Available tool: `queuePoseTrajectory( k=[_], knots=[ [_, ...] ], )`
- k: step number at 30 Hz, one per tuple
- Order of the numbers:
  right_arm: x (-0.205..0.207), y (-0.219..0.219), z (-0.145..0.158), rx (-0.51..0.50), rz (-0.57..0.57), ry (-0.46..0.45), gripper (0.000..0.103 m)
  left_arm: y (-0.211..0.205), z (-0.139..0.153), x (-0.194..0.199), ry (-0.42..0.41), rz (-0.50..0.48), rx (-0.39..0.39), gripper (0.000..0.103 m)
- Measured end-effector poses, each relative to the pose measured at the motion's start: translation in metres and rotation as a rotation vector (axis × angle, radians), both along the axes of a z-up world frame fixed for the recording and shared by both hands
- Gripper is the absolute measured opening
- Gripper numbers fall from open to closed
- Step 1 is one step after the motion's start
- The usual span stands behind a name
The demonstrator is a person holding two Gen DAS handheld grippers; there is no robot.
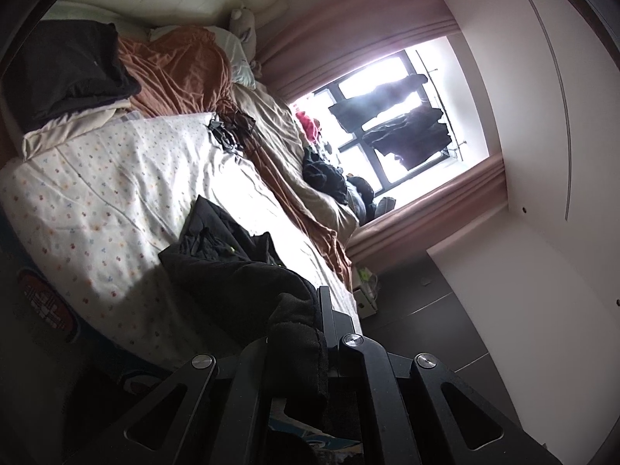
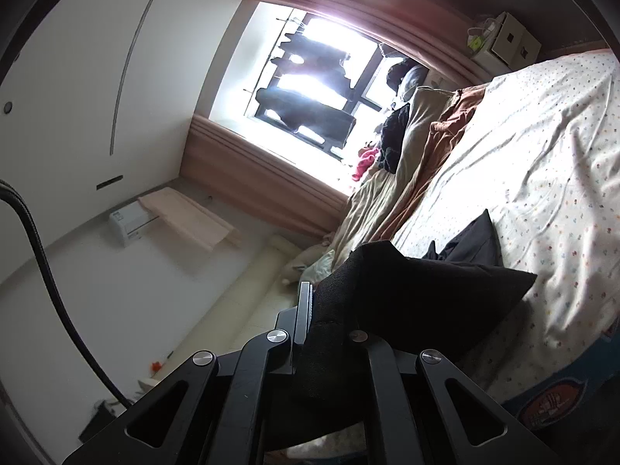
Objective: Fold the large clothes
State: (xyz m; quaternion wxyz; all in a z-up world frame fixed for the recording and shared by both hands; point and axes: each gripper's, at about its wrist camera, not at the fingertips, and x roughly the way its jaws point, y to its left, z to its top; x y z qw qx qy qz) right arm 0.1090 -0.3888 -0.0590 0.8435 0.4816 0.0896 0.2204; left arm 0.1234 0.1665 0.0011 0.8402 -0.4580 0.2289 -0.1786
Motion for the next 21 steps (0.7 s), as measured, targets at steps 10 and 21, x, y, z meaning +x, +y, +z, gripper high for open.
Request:
queuePoseTrajectory(
  k=[10,21],
  knots=[
    [0.083,-0.016,0.015,0.010,-0.031,0.010,0.005,-0.010,0.027,0.098,-0.018,-0.002,0.013,0.002],
    [0.170,-0.028,0.010,0.012,-0.046,0.079,0.005,-0.020,0.022,0.206,0.014,-0.004,0.015,0.002]
  ],
)
